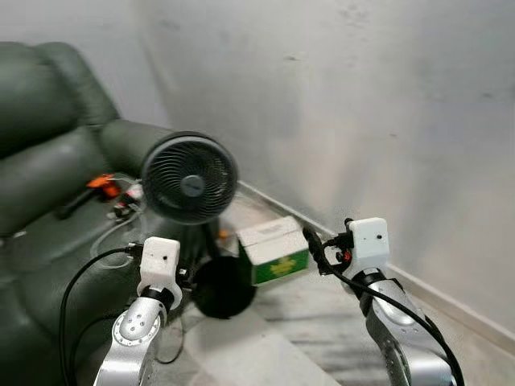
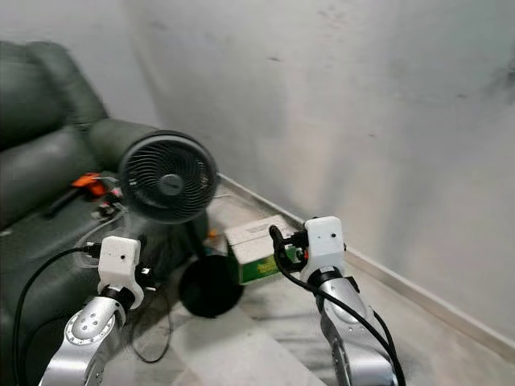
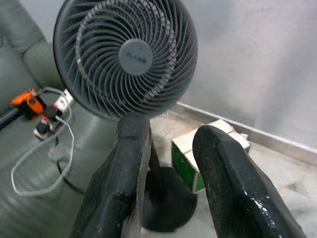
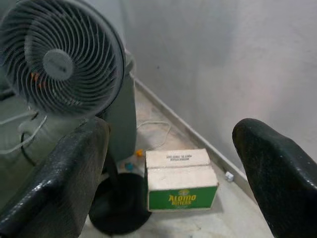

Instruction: Hang keys on a hook

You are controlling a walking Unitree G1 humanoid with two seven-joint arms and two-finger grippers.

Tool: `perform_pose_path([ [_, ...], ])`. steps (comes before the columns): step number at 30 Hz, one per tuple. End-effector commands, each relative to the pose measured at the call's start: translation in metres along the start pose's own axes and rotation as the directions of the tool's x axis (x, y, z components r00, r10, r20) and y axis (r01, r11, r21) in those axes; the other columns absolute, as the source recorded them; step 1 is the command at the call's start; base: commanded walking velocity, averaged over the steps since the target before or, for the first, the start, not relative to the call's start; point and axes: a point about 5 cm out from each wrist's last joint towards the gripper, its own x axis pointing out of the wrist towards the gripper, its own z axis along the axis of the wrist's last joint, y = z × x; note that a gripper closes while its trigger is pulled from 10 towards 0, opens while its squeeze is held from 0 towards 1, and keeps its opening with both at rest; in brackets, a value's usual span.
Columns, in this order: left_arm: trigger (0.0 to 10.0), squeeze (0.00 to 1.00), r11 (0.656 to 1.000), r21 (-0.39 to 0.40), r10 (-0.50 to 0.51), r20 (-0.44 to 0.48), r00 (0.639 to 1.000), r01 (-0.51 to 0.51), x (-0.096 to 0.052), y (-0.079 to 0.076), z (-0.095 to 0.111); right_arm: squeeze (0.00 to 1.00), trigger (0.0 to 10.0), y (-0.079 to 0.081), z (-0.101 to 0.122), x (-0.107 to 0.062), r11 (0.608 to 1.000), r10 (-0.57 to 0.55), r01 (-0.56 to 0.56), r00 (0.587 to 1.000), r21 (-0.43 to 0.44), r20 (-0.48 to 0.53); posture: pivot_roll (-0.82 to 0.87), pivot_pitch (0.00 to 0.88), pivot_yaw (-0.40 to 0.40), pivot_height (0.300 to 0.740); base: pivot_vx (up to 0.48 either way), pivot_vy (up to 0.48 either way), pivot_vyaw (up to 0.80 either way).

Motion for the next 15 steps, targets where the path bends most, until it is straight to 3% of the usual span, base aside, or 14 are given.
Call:
perform_pose_path([
  [1, 10.0, 0.00, 1.000, 0.020, 0.014, -0.011, 1.000, -0.014, -0.001, 0.007, -0.002, 0.00, 10.0, 0.004, 0.003, 0.002, 1.000, 0.015, -0.015, 1.000, 0.012, 0.013, -0.02, 0.000, 0.075, 0.740, 0.000, 0.000, 0.80],
  [7, 10.0, 0.00, 0.999, 0.026, 0.020, -0.020, 1.000, -0.020, 0.001, 0.010, -0.004, 0.00, 10.0, 0.000, 0.004, 0.007, 1.000, 0.001, -0.001, 1.000, 0.009, 0.020, -0.01, 0.000, 0.075, 0.740, 0.000, 0.000, 0.80],
  [15, 10.0, 0.00, 0.996, -0.001, 0.087, -0.108, 0.990, -0.088, 0.016, 0.038, -0.019, 0.00, 10.0, -0.027, 0.005, 0.024, 0.997, -0.077, 0.077, 0.997, -0.015, 0.033, -0.01, 0.000, 0.060, 0.740, 0.000, 0.000, 0.00],
])
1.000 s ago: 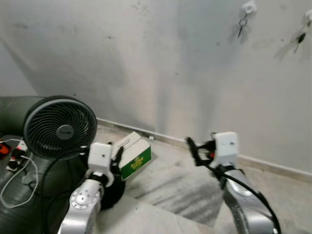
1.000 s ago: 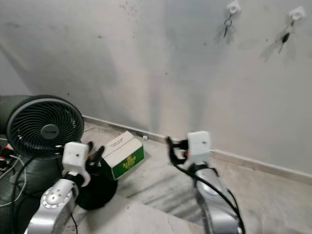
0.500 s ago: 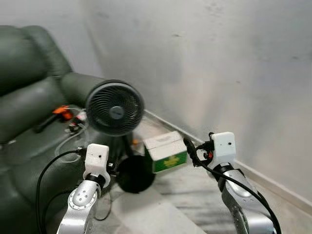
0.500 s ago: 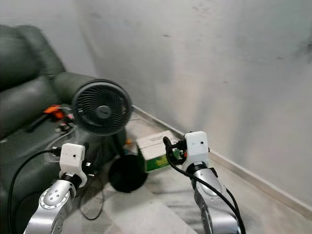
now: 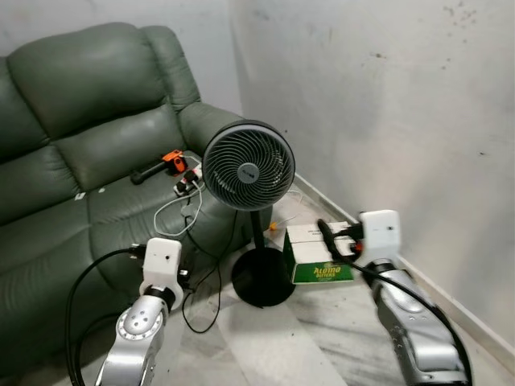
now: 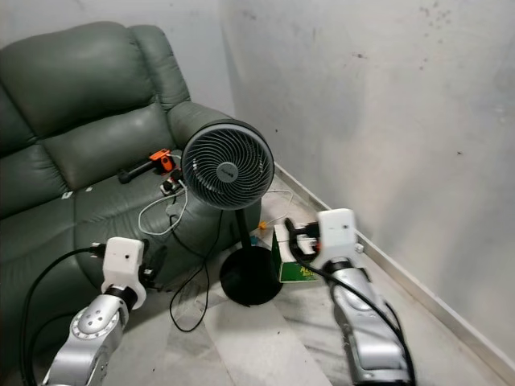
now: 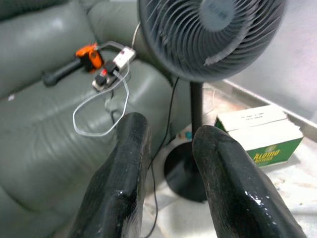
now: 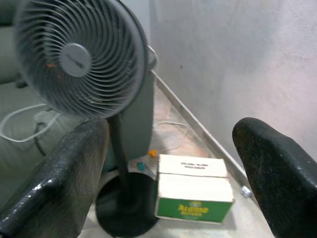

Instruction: Hang keys on a hook

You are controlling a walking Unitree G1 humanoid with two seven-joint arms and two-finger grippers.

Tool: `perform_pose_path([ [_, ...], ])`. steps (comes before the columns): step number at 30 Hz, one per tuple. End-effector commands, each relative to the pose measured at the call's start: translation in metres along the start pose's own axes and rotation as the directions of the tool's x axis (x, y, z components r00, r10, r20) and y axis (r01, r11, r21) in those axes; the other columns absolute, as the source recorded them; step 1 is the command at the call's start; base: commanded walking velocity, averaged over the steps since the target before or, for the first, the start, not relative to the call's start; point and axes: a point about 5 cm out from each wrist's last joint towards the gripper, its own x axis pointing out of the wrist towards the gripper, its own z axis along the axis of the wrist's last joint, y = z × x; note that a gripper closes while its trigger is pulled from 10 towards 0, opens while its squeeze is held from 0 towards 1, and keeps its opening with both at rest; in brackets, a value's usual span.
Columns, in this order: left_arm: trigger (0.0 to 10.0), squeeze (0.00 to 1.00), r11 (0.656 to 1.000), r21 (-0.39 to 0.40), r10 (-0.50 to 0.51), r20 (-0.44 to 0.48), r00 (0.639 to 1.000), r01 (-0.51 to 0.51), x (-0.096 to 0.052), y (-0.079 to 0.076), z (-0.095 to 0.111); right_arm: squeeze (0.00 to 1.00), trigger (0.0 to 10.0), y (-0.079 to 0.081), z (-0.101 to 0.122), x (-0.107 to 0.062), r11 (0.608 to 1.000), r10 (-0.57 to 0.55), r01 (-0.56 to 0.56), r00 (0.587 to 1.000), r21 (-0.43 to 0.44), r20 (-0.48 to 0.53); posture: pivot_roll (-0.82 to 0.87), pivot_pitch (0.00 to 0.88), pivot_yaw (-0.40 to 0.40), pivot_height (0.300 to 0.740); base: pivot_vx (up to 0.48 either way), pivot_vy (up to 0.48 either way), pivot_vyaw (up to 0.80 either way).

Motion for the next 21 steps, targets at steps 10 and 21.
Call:
perform_pose_path([
  [10, 10.0, 0.00, 0.998, 0.002, 0.067, -0.143, 0.987, -0.068, 0.013, 0.041, -0.027, 0.00, 10.0, -0.040, -0.013, 0.020, 0.988, -0.149, 0.148, 0.988, -0.038, -0.035, -0.02, 0.000, 0.049, 0.740, 0.000, 0.000, 0.00],
  [21, 10.0, 0.00, 0.980, -0.059, 0.165, -0.286, 0.944, -0.189, 0.005, 0.059, -0.063, 0.00, 10.0, -0.072, -0.075, 0.006, 0.948, -0.296, 0.316, 0.916, 0.031, -0.272, -0.03, 0.000, 0.046, 0.740, 0.000, 0.000, 0.00],
])
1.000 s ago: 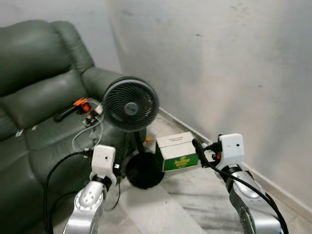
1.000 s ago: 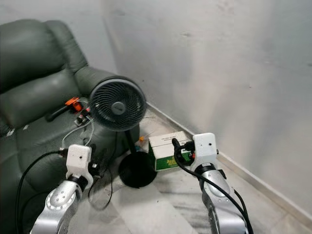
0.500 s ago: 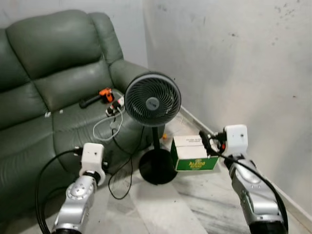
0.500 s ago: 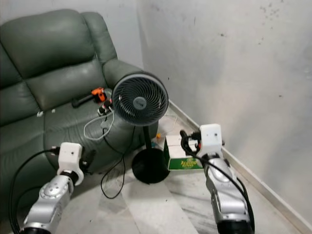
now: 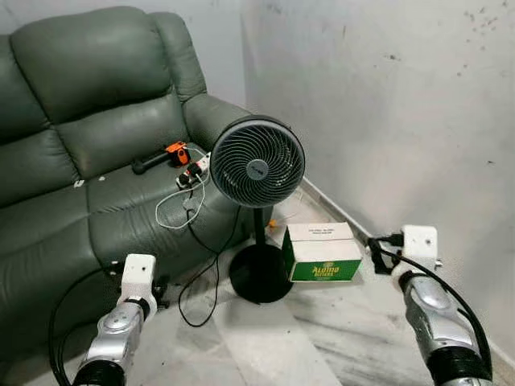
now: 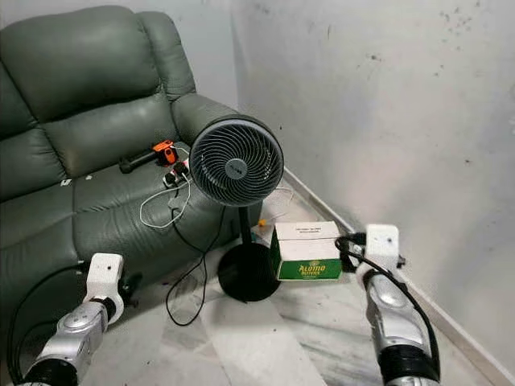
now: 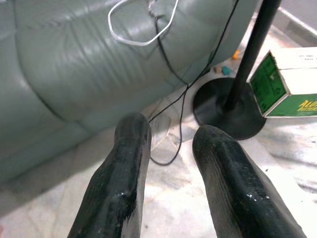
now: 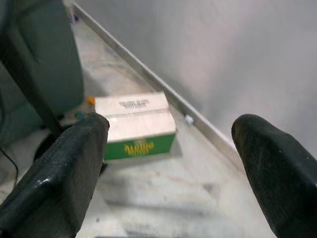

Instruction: Hang keys on a hook

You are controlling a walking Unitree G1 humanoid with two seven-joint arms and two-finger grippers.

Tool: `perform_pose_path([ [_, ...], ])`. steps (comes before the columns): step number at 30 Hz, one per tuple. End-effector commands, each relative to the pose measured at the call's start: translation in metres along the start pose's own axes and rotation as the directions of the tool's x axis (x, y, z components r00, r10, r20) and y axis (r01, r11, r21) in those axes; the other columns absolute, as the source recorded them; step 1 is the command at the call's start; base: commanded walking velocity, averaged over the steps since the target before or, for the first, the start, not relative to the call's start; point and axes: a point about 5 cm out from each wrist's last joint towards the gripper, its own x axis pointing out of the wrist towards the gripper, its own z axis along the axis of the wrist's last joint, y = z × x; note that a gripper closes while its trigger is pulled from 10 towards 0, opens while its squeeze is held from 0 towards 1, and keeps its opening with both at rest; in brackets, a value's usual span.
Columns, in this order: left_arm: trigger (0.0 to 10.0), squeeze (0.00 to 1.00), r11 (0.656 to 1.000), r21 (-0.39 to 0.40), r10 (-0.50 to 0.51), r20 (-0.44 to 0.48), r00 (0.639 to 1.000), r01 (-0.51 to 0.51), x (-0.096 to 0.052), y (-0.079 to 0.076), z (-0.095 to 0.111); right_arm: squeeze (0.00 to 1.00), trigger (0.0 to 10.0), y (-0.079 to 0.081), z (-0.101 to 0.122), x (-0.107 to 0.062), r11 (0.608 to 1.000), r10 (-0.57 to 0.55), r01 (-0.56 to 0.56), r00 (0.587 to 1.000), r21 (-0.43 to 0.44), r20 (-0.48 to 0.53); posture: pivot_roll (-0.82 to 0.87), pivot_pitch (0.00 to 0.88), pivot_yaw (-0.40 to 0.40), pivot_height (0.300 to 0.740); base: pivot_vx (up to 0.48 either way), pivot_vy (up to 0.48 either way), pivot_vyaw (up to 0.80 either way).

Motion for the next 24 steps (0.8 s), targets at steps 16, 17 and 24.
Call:
perform_pose_path([
  [16, 10.0, 0.00, 0.998, -0.022, 0.037, -0.418, 0.908, -0.050, -0.040, 0.002, -0.105, 0.00, 10.0, 0.001, -0.112, -0.040, 0.991, 0.011, -0.068, 0.900, -0.117, -0.437, -0.06, 0.000, 0.034, 0.740, 0.000, 0.000, 0.00],
  [17, 10.0, 0.00, 0.999, -0.004, 0.029, -0.453, 0.891, -0.034, -0.045, -0.001, -0.115, 0.00, 10.0, -0.001, -0.124, -0.049, 0.987, 0.005, -0.083, 0.873, -0.137, -0.488, -0.06, 0.000, 0.031, 0.740, 0.000, 0.000, 0.00],
  [24, 10.0, 0.00, 1.000, 0.008, 0.010, -0.483, 0.876, -0.007, -0.051, -0.007, -0.125, 0.00, 10.0, 0.003, -0.142, -0.062, 0.981, 0.018, -0.122, 0.833, -0.153, -0.554, -0.06, 0.000, 0.033, 0.740, 0.000, 0.000, 0.00],
])
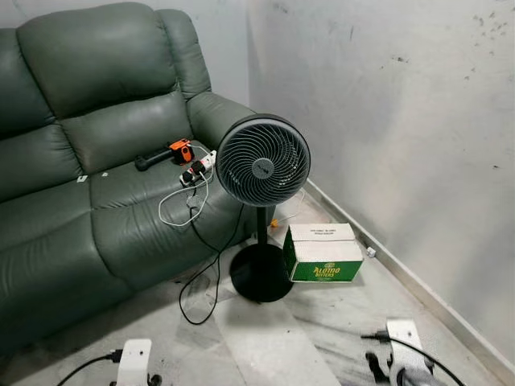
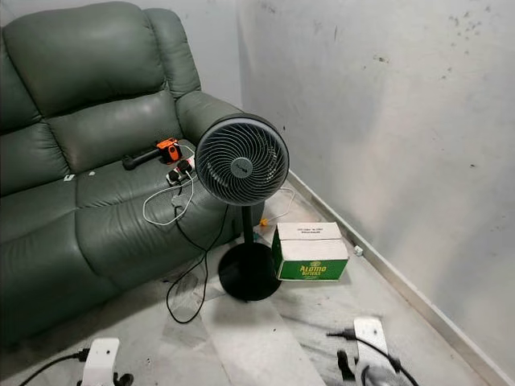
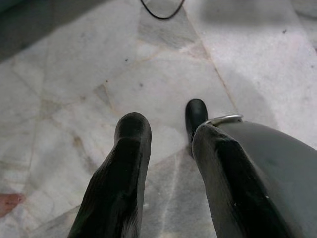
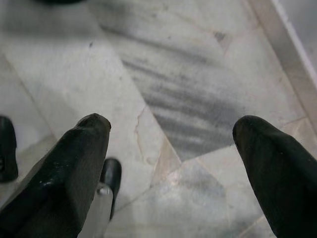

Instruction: Hang keys on a hook

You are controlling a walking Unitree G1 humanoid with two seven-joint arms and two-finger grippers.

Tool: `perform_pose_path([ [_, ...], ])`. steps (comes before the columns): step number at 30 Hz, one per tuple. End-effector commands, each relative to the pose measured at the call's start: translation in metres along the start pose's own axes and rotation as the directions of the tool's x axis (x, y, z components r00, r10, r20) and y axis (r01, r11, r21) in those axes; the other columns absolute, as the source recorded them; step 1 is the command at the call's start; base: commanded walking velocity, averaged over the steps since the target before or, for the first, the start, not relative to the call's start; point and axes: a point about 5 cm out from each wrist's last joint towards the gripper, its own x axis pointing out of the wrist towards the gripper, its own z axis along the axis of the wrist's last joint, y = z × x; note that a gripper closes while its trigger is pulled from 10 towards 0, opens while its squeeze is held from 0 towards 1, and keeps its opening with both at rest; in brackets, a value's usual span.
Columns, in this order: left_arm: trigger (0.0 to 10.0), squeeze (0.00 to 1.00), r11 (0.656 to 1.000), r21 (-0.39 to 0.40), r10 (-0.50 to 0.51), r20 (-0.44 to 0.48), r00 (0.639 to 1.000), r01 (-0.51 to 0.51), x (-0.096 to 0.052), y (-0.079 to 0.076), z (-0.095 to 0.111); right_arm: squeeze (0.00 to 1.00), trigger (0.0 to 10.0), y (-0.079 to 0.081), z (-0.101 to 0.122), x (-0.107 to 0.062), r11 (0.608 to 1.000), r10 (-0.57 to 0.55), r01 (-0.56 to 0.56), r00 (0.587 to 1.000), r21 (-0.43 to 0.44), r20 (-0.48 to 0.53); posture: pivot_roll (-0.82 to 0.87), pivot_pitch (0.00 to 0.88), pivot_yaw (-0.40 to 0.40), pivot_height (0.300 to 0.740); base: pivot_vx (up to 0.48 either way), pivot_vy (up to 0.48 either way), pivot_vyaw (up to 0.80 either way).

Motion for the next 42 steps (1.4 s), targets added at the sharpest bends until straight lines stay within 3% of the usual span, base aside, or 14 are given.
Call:
perform_pose_path([
  [1, 10.0, 0.00, 1.000, 0.021, 0.008, -0.001, 1.000, -0.008, -0.001, 0.004, 0.000, 0.00, 10.0, 0.005, 0.000, 0.000, 1.000, 0.018, -0.018, 1.000, -0.005, -0.002, -0.06, 0.000, 0.033, 0.740, 0.000, 0.000, 0.00],
  [7, 10.0, 0.00, 0.998, 0.059, 0.001, 0.005, 1.000, -0.001, 0.000, 0.005, 0.005, 0.00, 10.0, 0.006, -0.005, -0.001, 0.998, 0.037, -0.038, 0.999, -0.056, -0.010, -0.05, 0.000, 0.033, 0.740, 0.000, 0.000, 0.27],
  [9, 10.0, 0.00, 0.992, 0.119, 0.041, -0.059, 0.997, -0.033, -0.001, 0.010, 0.000, 0.00, 10.0, 0.001, -0.016, -0.003, 0.997, 0.036, -0.038, 0.999, -0.063, -0.028, -0.05, 0.000, 0.034, 0.740, 0.000, 0.000, 0.80],
  [19, 10.0, 0.00, 0.993, 0.119, 0.036, -0.098, 0.995, -0.024, -0.002, 0.011, -0.010, 0.00, 10.0, -0.023, -0.029, -0.008, 0.992, 0.031, -0.037, 0.998, -0.117, -0.052, -0.06, 0.000, 0.043, 0.740, 0.000, 0.000, 0.80],
  [25, 10.0, 0.00, 0.992, 0.127, 0.030, -0.105, 0.994, -0.016, -0.002, 0.011, -0.009, 0.00, 10.0, -0.023, -0.030, -0.008, 0.991, 0.045, -0.052, 0.997, -0.123, -0.061, -0.06, 0.000, 0.041, 0.740, 0.000, 0.000, 0.40],
  [28, 10.0, 0.00, 0.992, 0.127, 0.026, -0.105, 0.994, -0.012, -0.002, 0.011, -0.010, 0.00, 10.0, -0.020, -0.029, -0.008, 0.989, 0.049, -0.057, 0.997, -0.135, -0.062, -0.06, 0.000, 0.042, 0.740, 0.000, 0.000, 0.00],
  [36, 10.0, 0.00, 0.993, 0.117, 0.001, -0.107, 0.994, 0.011, -0.002, 0.009, -0.011, 0.00, 10.0, 0.010, -0.020, -0.003, 0.982, 0.085, -0.093, 0.995, -0.166, -0.057, -0.06, 0.000, 0.044, 0.740, 0.000, 0.000, 0.00],
  [42, 10.0, 0.00, 0.992, 0.123, -0.004, -0.105, 0.994, 0.017, -0.002, 0.009, -0.011, 0.00, 10.0, 0.023, -0.018, -0.002, 0.979, 0.100, -0.108, 0.994, -0.173, -0.053, -0.06, 0.000, 0.043, 0.740, 0.000, 0.000, 0.00],
])
